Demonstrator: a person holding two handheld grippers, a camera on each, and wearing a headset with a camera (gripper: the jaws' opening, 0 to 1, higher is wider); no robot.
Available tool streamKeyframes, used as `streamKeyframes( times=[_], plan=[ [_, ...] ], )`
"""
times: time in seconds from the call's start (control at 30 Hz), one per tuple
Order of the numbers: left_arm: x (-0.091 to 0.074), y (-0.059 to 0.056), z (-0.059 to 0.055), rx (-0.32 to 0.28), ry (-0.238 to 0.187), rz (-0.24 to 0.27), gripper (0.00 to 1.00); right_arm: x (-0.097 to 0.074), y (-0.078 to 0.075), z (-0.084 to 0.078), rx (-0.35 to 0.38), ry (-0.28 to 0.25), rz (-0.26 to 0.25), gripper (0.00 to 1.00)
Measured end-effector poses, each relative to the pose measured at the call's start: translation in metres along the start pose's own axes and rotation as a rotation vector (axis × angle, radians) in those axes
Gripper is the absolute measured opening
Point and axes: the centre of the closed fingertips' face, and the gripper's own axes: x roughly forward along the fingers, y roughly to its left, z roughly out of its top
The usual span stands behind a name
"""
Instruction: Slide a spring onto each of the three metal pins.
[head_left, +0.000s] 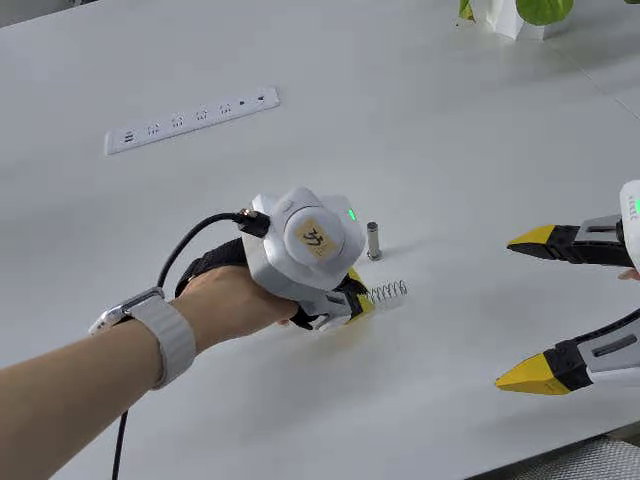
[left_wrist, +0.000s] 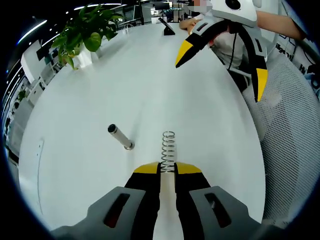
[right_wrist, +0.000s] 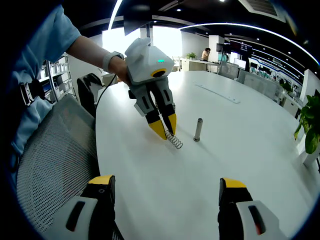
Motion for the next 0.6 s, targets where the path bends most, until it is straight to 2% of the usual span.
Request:
streamKeyframes(
  times=[0.17, 0.37, 0.6],
  plan=[
    [-0.017, -0.008, 0.008, -0.046, -0.070, 0.022, 0.07, 0.001, -0.002, 0.010, -0.035, 0.001, 0.003, 0.83],
    [-0.032, -0.019, 0.008, -0.087, -0.114, 0.044, 0.07, 0.002, 0.000, 0.025, -0.075, -0.007, 0.020, 0.83],
    [-0.048, -0.025, 0.010, -0.126, -0.182, 0.092, 0.07, 0.002, 0.002, 0.041, -0.124, -0.012, 0.035, 0.82]
  ],
)
